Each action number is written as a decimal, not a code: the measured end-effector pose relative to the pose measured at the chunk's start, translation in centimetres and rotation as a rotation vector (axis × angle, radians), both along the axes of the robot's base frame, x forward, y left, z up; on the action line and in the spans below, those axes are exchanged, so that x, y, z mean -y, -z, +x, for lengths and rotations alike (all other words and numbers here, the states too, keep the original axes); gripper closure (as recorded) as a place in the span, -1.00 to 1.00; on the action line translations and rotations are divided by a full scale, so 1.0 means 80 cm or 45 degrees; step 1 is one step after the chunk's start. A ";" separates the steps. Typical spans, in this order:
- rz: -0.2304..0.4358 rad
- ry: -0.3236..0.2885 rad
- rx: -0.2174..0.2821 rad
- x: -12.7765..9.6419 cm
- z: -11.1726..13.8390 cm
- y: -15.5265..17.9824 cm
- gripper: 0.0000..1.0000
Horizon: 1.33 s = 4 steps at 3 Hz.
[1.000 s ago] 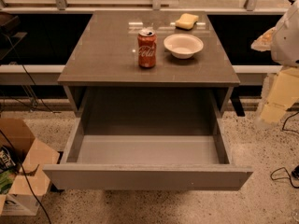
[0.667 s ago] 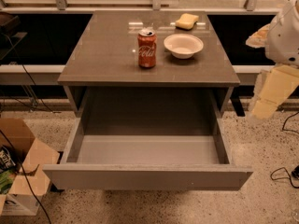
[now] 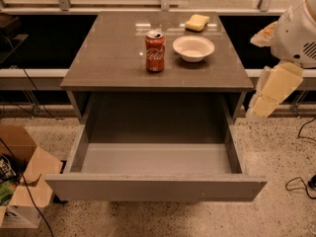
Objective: Place coke can into top drawer
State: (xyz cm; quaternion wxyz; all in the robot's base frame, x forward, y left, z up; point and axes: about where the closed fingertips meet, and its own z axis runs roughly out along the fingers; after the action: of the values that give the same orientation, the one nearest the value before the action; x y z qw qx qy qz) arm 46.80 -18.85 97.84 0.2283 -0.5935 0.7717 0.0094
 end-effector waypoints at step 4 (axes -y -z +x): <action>0.230 -0.053 0.200 -0.102 0.142 0.000 -1.00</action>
Offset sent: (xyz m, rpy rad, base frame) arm 0.0853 0.0533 0.0014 0.1394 -0.1817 -0.0327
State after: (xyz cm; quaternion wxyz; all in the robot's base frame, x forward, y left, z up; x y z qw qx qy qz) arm 58.18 -10.66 97.82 0.3402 -0.5854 0.7350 0.0370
